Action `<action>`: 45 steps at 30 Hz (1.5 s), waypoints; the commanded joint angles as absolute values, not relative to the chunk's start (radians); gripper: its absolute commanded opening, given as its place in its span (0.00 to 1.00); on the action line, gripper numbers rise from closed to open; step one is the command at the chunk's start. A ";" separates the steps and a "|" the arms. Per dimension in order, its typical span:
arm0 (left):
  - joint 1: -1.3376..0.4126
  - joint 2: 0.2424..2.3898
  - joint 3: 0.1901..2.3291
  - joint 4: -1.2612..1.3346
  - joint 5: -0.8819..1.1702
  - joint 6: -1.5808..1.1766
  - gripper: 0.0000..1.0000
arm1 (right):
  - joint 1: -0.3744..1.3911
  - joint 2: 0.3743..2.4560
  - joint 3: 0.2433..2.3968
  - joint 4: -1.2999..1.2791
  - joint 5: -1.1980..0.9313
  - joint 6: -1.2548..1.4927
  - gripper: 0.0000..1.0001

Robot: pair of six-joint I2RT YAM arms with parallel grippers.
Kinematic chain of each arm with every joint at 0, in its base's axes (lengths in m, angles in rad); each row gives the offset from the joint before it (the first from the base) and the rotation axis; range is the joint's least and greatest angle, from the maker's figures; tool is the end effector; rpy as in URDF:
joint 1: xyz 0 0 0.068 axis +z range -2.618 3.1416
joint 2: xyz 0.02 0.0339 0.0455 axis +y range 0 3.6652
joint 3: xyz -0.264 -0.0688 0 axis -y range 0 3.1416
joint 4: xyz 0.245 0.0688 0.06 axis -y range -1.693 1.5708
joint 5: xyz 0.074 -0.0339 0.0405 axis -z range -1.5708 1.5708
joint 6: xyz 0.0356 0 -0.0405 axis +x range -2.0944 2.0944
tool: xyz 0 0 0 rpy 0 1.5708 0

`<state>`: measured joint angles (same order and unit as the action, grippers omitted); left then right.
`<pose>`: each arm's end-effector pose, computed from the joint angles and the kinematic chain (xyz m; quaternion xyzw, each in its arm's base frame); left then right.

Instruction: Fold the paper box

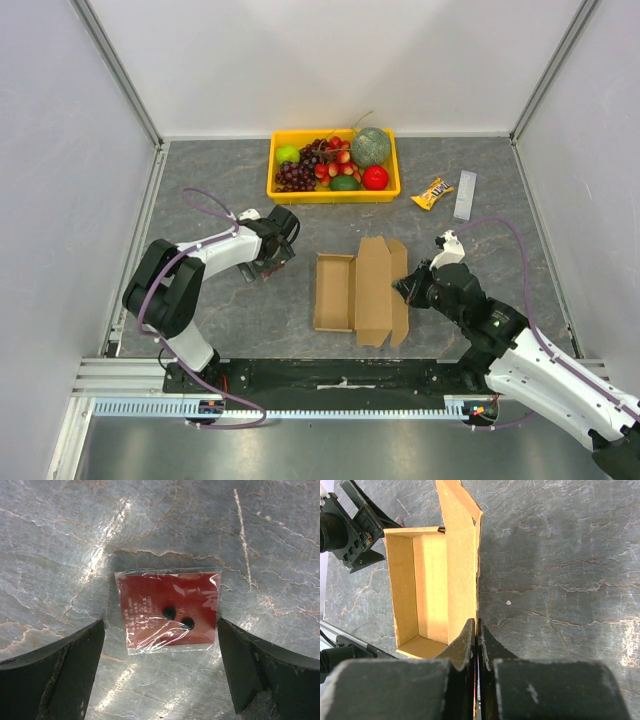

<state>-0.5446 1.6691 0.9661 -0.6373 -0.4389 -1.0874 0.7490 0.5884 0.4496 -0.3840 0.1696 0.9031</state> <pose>0.2609 -0.1403 0.1602 -0.2840 0.9273 0.0664 0.2344 0.1109 0.0949 0.2311 0.1087 0.8569 0.3169 0.3918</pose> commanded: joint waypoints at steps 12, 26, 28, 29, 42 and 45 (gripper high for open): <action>-0.537 1.720 0.940 -0.555 -0.430 -1.026 1.00 | 0.752 0.583 0.469 -0.399 0.163 0.896 0.04; -0.535 1.732 0.910 -0.554 -0.417 -1.048 0.88 | 0.750 0.575 0.468 -0.403 0.156 0.900 0.04; -0.535 1.727 0.905 -0.551 -0.417 -1.049 0.86 | 0.750 0.575 0.468 -0.402 0.156 0.902 0.04; -0.534 1.724 0.904 -0.549 -0.417 -1.049 0.86 | 0.752 0.575 0.468 -0.402 0.158 0.900 0.04; -0.535 1.707 0.882 -0.523 -0.407 -1.034 0.67 | 0.752 0.580 0.480 -0.407 0.156 0.893 0.04; -0.537 1.701 0.877 -0.515 -0.397 -1.028 0.65 | 0.750 0.580 0.480 -0.408 0.155 0.893 0.04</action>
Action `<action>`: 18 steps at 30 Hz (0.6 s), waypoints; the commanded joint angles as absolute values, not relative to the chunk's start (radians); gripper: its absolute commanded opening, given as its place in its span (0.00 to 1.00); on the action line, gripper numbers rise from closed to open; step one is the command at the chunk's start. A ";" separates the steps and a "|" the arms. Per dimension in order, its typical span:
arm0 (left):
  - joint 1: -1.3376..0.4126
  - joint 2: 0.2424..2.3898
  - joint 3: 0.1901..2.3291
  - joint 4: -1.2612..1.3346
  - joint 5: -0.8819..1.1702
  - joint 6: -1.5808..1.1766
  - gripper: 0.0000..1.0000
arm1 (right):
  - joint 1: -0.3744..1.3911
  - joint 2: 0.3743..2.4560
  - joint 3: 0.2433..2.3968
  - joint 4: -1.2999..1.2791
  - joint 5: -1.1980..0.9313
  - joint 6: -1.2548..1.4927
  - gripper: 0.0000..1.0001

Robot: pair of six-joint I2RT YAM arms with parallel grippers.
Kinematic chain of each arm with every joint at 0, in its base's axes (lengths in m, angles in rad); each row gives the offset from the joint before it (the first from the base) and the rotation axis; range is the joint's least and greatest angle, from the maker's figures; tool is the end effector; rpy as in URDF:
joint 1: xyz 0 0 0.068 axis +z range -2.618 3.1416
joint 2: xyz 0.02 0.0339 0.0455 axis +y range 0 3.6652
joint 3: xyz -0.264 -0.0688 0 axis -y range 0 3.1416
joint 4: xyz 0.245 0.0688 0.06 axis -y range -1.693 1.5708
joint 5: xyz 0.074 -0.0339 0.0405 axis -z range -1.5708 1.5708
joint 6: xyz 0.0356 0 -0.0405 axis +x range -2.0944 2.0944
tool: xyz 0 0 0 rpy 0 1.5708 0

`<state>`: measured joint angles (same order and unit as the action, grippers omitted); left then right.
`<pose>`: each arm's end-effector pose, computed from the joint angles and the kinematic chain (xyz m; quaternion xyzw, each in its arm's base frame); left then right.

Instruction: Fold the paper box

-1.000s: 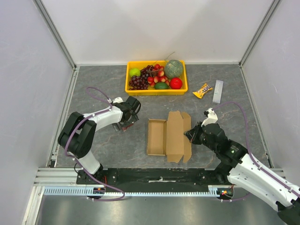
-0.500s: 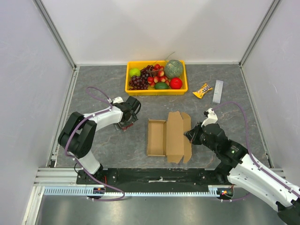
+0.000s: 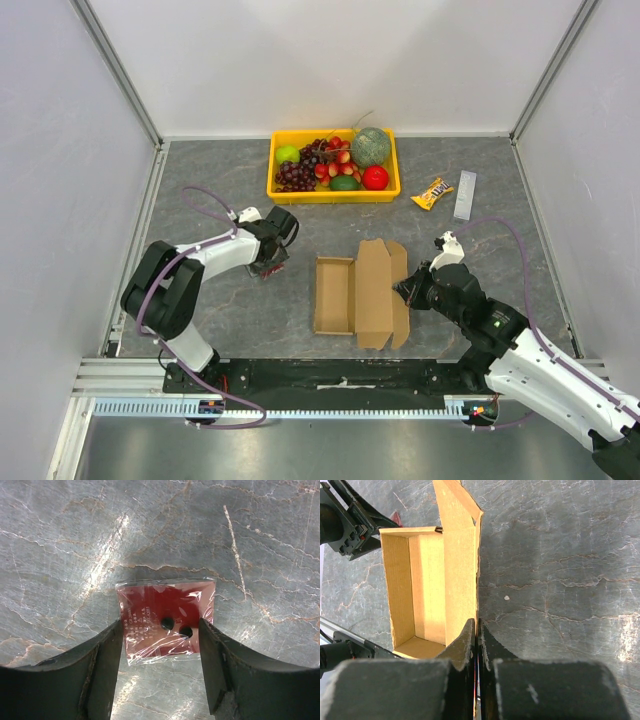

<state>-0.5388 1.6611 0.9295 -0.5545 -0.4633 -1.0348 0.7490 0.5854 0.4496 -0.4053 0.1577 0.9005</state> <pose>0.2622 -0.1382 0.1558 -0.2681 0.9260 0.0627 0.2584 0.1096 0.0942 0.2294 0.1043 0.8622 0.3140 0.3835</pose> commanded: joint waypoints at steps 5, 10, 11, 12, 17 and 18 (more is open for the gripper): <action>-0.537 1.674 0.874 -0.514 -0.397 -1.014 0.63 | 0.752 0.580 0.477 -0.410 0.156 0.893 0.04; -0.535 1.628 0.877 -0.514 -0.411 -0.991 0.59 | 0.750 0.587 0.479 -0.407 0.156 0.893 0.04; -0.537 1.620 0.879 -0.515 -0.411 -0.986 0.58 | 0.752 0.591 0.479 -0.408 0.156 0.893 0.04; -0.535 1.609 0.884 -0.514 -0.414 -0.980 0.57 | 0.750 0.591 0.480 -0.408 0.156 0.893 0.04; -0.535 1.554 0.900 -0.523 -0.423 -0.960 0.52 | 0.752 0.591 0.477 -0.408 0.156 0.893 0.04; -0.535 1.540 0.903 -0.525 -0.425 -0.956 0.50 | 0.752 0.591 0.477 -0.407 0.160 0.893 0.04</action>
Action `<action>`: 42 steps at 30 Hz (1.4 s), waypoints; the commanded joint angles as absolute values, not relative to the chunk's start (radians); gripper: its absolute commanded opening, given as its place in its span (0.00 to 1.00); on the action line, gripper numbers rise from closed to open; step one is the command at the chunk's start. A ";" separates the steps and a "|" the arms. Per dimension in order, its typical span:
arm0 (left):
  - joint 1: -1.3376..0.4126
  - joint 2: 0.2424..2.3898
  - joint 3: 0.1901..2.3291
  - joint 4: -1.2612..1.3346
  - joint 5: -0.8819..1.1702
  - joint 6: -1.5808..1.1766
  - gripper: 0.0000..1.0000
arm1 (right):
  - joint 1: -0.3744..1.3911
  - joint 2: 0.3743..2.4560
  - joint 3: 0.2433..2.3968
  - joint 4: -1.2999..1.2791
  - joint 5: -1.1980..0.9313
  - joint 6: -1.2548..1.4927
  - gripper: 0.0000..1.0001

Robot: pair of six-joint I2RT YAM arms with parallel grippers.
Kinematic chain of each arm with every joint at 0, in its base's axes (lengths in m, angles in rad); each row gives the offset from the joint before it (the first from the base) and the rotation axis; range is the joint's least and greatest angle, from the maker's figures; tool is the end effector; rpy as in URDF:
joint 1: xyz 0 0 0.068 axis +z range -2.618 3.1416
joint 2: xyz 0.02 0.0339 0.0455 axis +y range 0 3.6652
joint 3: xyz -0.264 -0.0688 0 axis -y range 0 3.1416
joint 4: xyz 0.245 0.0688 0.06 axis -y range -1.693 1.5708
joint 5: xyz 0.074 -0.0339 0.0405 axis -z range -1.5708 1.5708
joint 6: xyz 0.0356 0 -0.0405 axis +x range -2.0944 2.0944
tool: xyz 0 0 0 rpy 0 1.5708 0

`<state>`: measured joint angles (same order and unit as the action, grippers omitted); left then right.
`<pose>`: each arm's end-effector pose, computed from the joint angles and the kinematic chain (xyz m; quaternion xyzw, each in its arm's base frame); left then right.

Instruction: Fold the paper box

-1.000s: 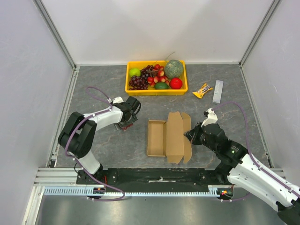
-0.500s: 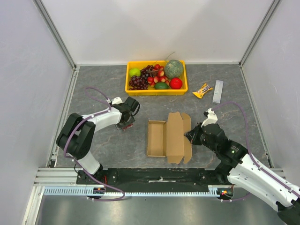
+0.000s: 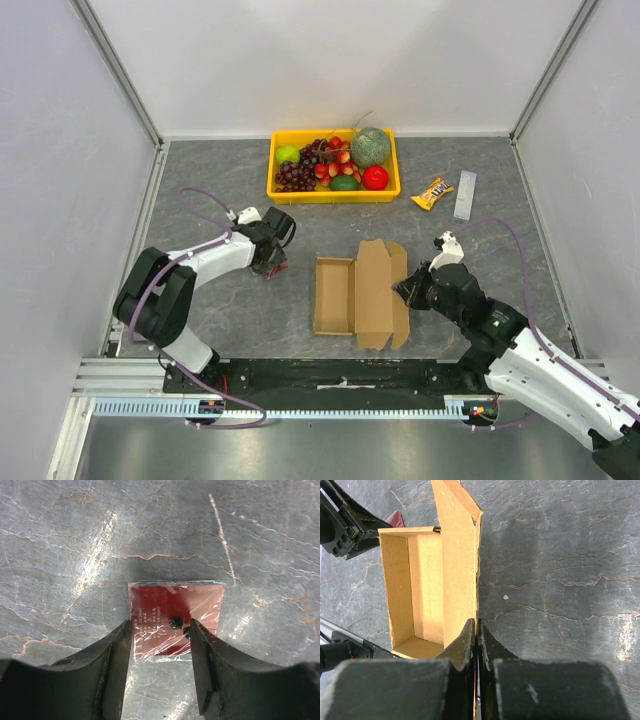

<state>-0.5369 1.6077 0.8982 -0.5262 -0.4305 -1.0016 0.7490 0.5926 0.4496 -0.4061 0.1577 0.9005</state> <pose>0.2565 -0.1354 0.1628 -0.2565 0.9292 0.0380 0.2635 0.1101 0.0948 0.2284 0.1042 0.8642 0.3113 0.3813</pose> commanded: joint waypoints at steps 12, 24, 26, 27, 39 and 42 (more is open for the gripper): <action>-0.535 1.395 0.908 -0.555 -0.433 -0.919 0.48 | 0.752 0.588 0.468 -0.407 0.160 0.897 0.04; -0.535 1.477 0.914 -0.526 -0.384 -0.917 0.98 | 0.752 0.574 0.457 -0.406 0.153 0.900 0.04; -0.538 1.503 0.917 -0.511 -0.379 -0.913 0.98 | 0.750 0.574 0.456 -0.405 0.153 0.900 0.04; -0.535 1.517 0.917 -0.500 -0.374 -0.908 0.98 | 0.750 0.577 0.454 -0.405 0.153 0.900 0.04; -0.538 1.614 0.946 -0.451 -0.345 -0.864 1.00 | 0.752 0.584 0.453 -0.405 0.155 0.896 0.04; -0.537 1.647 0.965 -0.468 -0.350 -0.876 1.00 | 0.752 0.583 0.456 -0.408 0.155 0.893 0.04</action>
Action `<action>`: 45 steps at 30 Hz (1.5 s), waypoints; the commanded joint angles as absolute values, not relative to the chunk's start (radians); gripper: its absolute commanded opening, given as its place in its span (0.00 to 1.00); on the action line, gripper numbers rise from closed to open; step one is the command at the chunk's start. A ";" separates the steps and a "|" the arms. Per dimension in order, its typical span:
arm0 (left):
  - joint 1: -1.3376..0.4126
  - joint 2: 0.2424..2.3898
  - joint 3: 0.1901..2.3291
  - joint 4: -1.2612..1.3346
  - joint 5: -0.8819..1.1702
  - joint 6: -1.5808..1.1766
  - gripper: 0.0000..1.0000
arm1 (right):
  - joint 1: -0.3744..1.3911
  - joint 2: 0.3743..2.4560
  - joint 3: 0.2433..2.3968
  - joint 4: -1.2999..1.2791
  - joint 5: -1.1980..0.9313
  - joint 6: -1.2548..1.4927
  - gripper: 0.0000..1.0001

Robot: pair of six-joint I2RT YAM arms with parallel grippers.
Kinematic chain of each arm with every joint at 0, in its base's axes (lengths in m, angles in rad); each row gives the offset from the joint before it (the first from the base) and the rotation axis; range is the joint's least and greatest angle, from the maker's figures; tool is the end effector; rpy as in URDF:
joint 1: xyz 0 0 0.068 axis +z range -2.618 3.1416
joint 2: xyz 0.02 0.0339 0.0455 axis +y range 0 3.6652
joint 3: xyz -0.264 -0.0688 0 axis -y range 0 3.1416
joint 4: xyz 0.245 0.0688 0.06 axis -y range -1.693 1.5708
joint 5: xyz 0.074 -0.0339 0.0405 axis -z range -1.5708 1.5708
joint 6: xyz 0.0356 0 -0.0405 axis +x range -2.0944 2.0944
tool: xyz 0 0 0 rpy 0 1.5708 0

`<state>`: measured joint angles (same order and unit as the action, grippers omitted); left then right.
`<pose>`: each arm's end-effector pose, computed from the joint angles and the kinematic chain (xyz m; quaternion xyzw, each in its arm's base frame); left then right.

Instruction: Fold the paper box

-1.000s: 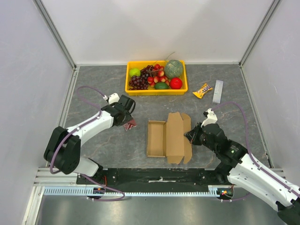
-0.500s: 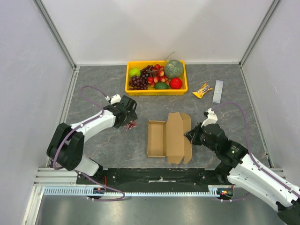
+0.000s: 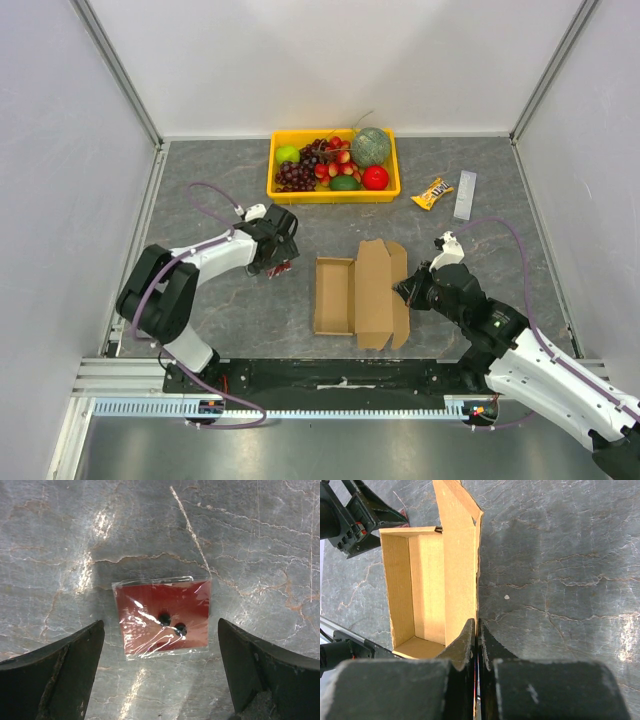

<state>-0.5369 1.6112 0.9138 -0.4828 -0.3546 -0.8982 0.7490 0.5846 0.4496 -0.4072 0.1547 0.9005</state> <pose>0.2623 -0.1417 0.1666 -0.2072 0.9437 0.0048 0.2577 0.1093 0.0942 0.2293 0.1036 0.8627 0.3145 0.3823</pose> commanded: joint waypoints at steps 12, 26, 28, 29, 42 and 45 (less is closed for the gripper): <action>-0.555 1.732 0.997 -0.541 -0.408 -0.897 0.98 | 0.750 0.578 0.466 -0.414 0.155 0.885 0.04; -0.586 1.782 1.008 -0.586 -0.454 -0.880 0.77 | 0.752 0.574 0.468 -0.417 0.153 0.885 0.04; -0.586 1.781 1.003 -0.591 -0.459 -0.884 0.74 | 0.750 0.574 0.468 -0.417 0.153 0.885 0.04; -0.586 1.776 1.000 -0.589 -0.460 -0.884 0.72 | 0.752 0.575 0.468 -0.419 0.155 0.884 0.04; -0.586 1.741 0.982 -0.575 -0.456 -0.877 0.60 | 0.750 0.580 0.468 -0.419 0.153 0.881 0.04; -0.586 1.694 0.980 -0.577 -0.454 -0.864 0.59 | 0.752 0.577 0.466 -0.417 0.153 0.882 0.04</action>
